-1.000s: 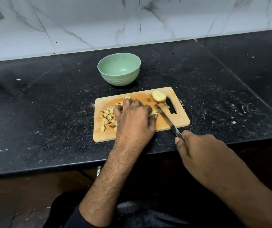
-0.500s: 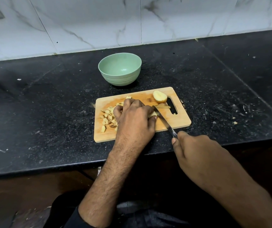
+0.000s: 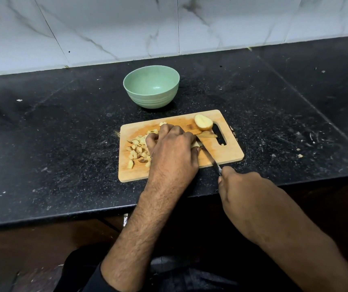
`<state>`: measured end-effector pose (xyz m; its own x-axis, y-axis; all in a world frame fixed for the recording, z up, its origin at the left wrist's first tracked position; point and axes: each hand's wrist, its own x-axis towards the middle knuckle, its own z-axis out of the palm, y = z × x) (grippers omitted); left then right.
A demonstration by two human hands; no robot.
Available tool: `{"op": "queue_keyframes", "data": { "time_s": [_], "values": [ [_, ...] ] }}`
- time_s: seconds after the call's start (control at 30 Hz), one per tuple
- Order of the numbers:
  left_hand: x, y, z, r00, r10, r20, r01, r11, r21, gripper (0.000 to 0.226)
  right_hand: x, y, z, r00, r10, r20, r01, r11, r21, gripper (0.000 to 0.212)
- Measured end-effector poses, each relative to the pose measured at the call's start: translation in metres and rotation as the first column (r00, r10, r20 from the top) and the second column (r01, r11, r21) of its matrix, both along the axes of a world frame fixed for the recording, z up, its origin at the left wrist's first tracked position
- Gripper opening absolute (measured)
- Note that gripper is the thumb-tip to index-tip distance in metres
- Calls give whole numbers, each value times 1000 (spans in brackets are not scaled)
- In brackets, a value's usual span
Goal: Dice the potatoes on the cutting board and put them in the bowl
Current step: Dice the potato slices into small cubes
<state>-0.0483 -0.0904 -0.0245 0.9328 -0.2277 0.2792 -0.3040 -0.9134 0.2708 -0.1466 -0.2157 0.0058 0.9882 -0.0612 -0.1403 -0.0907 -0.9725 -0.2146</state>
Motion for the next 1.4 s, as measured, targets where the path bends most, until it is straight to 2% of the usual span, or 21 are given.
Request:
{"op": "queue_keyframes", "data": {
  "time_s": [0.17,0.27,0.6,0.73,0.9,1.07,1.23,1.4],
  "values": [
    [-1,-2,-1,1000,4,31,-5,1000,20,24,16,-1,-7,1000,29,4,-29,999,-22,22],
    [-2,-1,-2,1000,16,20,-15,999,-28,22,18,-4,-10,999,42,15,-42,999,-27,23],
    [-5,3,-10,999,22,42,-18,994,-112,23,-19,-14,-4,1000,-3,-21,5,998,70,22],
    [-5,4,-7,1000,8,30,-6,997,-81,24,-26,-22,4,999,-19,-42,23,996,84,28],
    [-4,11,-5,1000,14,-16,-16,995,-102,32,-19,-19,7,996,-29,82,22,995,93,33],
    [-7,10,-3,999,33,-14,-34,994,-102,26,-8,-10,3,999,-3,45,0,999,54,33],
    [-5,7,-2,999,33,-18,-35,995,-98,21,-6,-4,5,999,14,45,-15,1000,13,23],
    [-6,4,-3,998,58,-7,-58,992,-108,18,-7,-6,9,998,39,45,-38,999,-21,26]
  ]
}}
